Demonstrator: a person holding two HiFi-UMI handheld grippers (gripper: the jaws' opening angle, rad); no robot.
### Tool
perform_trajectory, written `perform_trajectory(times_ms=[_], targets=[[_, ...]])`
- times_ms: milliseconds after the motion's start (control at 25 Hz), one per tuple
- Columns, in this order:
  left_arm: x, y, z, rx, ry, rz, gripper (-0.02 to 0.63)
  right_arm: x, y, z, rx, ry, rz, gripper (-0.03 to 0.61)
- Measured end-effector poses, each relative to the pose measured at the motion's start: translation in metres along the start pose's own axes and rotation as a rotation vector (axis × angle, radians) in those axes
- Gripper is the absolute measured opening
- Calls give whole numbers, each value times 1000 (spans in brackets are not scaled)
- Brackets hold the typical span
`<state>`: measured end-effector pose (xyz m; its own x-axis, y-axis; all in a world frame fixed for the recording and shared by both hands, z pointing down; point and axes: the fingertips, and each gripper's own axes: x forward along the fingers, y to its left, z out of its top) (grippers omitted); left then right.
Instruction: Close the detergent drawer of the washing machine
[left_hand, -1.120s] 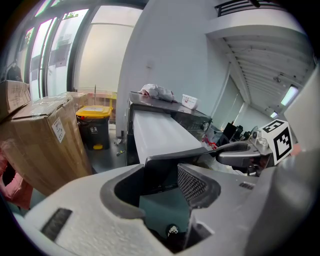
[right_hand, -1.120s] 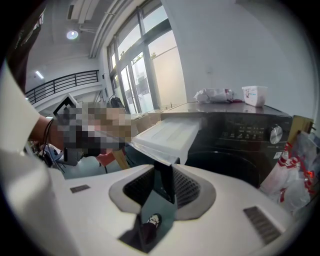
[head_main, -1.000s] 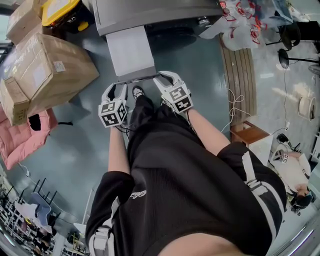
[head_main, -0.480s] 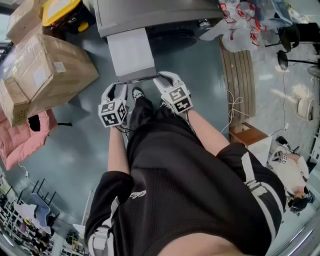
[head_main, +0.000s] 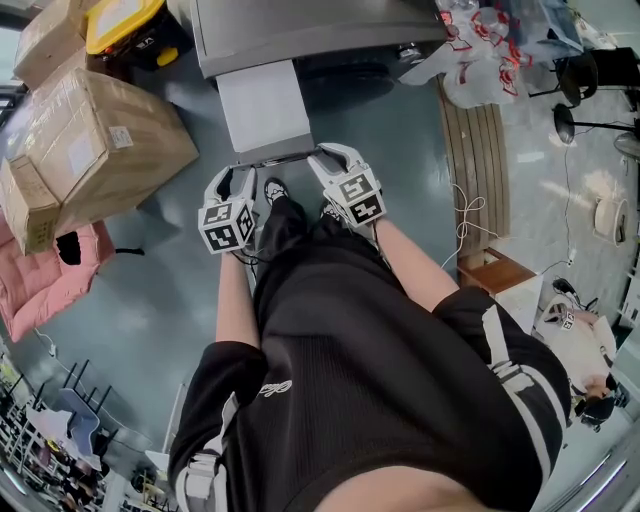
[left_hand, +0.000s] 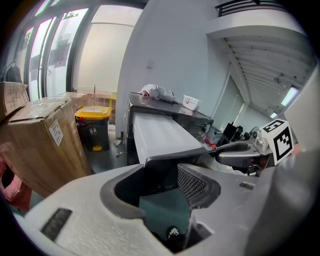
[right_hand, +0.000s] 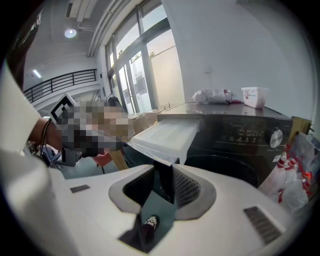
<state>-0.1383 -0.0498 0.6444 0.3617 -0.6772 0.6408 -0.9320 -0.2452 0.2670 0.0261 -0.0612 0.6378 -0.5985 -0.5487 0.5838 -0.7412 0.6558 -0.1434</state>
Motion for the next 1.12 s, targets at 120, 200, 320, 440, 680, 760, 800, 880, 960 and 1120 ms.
perform_trajectory(times_ms=[120,200,320,440,680,760,800,880,960,1120], targets=[[1,2,4,1,-3,-4,215,2,-1,5,1,-4,-4,115],[2,3,5,4,-1,-7,213,2,1,9,8,-1,-1,115],[2,2,5,7,1,-7,213,1,1,9,12,1,-3,117],[3,3,6,10,4,-9,215,2,-1,13,11,-9,-12,117],[6,2,10,14,2,-9,215,3,-6,15,9,-8,-23,117],[6,2,11,13,1,-8,216,3,-6,14,12,-6,-21,117],[7,1,11,12,0,-6,216,3,-6,15,15,-4,-20,117],[8,2,12,10,-3,0,216,3,-7,18,16,-6,-25,118],[10,2,14,9,-8,5,216,5,-10,17,13,-3,-30,118],[12,2,17,8,-15,13,216,7,-14,20,5,-10,-44,118]])
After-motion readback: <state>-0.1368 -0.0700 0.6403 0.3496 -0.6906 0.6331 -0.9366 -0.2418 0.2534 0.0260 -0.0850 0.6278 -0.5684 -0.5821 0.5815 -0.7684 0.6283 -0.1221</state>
